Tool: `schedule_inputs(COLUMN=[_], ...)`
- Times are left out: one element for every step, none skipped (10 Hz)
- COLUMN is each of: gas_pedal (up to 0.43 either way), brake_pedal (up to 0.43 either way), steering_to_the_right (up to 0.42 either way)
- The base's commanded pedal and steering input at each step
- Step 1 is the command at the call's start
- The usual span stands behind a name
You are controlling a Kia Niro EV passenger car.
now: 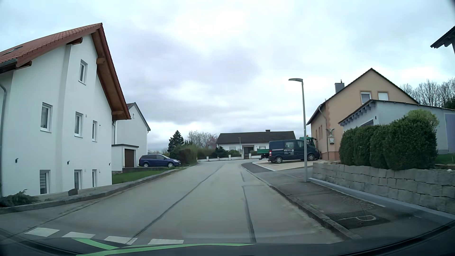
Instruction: Follow the waypoints while adhering to traffic rules and regulations
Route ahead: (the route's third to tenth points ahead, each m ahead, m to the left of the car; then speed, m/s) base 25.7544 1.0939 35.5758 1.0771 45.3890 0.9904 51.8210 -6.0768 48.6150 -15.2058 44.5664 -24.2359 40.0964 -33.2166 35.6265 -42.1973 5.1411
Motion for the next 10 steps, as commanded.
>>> schedule_inputs(gas_pedal=[0.177, 0.177, 0.189, 0.189, 0.189, 0.189, 0.197, 0.197, 0.209, 0.209], brake_pedal=[0.000, 0.000, 0.000, 0.000, 0.000, 0.000, 0.000, 0.000, 0.000, 0.000], steering_to_the_right=[-0.001, -0.001, -0.002, -0.004, -0.006, -0.005, -0.005, -0.004, -0.003, -0.003])
